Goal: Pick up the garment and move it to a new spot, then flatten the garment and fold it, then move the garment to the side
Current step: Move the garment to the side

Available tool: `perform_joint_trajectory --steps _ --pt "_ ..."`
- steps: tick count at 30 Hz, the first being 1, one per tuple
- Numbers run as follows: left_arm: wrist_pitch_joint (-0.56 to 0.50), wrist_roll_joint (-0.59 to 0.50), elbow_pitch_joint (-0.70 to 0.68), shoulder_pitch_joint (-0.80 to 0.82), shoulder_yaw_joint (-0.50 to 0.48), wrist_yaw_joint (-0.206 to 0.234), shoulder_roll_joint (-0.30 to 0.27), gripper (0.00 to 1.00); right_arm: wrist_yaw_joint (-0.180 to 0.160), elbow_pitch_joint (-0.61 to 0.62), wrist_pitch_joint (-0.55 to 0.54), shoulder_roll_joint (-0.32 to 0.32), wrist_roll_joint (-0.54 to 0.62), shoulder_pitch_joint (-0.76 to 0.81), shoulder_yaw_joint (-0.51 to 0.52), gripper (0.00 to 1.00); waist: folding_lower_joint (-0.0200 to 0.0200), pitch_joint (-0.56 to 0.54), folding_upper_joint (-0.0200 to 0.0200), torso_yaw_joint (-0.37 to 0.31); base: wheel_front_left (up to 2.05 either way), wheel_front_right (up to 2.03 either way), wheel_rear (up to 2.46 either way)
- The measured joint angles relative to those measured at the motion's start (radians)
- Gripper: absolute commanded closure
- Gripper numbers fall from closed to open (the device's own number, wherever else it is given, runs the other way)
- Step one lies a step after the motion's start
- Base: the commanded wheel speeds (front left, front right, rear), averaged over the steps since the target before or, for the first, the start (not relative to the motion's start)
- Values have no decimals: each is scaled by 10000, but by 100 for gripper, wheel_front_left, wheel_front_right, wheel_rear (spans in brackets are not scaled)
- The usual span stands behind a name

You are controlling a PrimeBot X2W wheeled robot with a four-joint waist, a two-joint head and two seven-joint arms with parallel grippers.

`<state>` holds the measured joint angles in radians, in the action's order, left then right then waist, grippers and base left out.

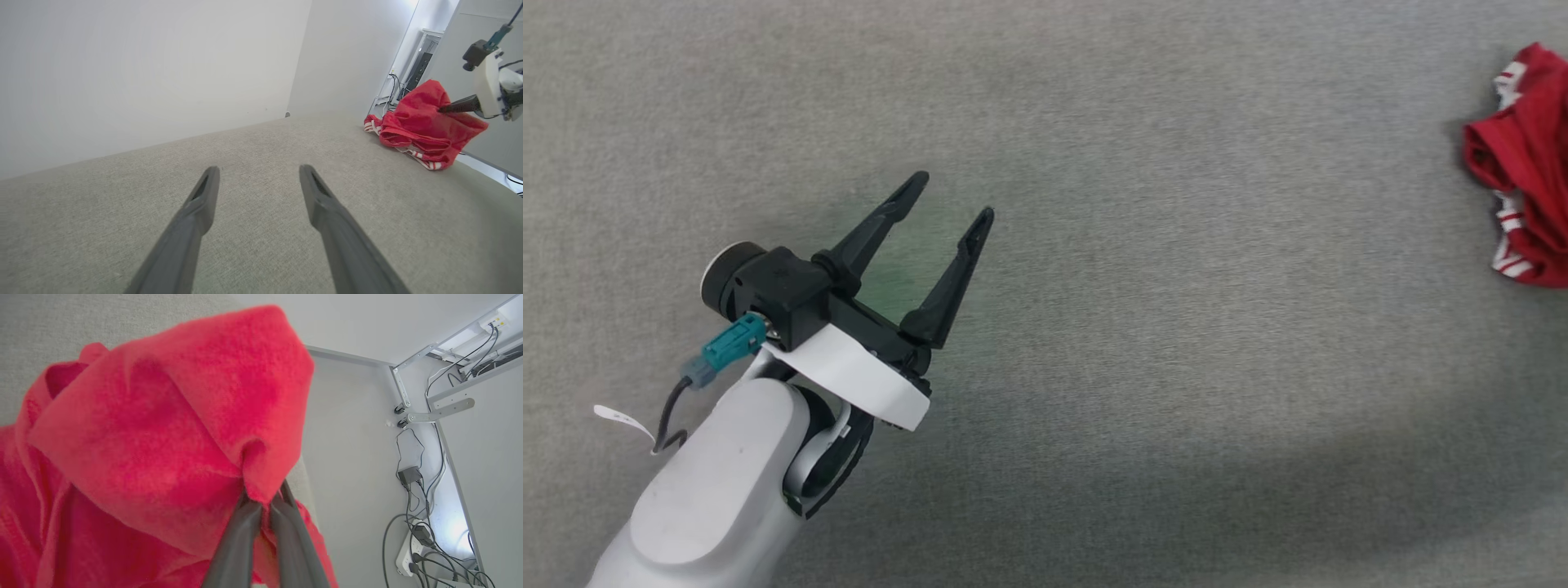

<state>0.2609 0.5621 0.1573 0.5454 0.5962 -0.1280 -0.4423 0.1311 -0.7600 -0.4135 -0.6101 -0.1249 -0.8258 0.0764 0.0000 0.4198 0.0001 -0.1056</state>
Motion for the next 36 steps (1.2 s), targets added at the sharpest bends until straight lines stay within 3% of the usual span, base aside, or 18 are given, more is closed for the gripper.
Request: perform_joint_trajectory --steps 3,4,6,7,8,20,36 --pt "0 19 6 7 -27 0 -42 0 0 -351 261 297 470 -133 328 97 0 89 0 143 0 0 0" --pt "0 33 6 7 -65 0 -61 0 0 -458 318 362 562 -164 380 87 0 105 0 176 0 0 0" --pt "0 48 6 4 -176 0 -100 0 0 -560 500 430 698 -236 395 52 0 118 0 220 0 0 0" --pt "0 71 0 0 -270 0 -90 0 0 -591 577 422 757 -274 368 8 0 114 -1 235 0 0 0" --pt "0 81 -6 -10 -345 0 -102 0 0 -658 621 420 782 -336 368 0 0 103 -1 242 0 0 0" --pt "2 104 -104 -610 -1175 0 -113 0 0 -752 1248 364 731 -710 474 0 0 -283 0 229 0 0 0" --pt "0 -17 -63 -2020 -2811 0 38 0 0 836 3237 1772 -830 847 523 0 0 -1531 0 525 0 0 0"
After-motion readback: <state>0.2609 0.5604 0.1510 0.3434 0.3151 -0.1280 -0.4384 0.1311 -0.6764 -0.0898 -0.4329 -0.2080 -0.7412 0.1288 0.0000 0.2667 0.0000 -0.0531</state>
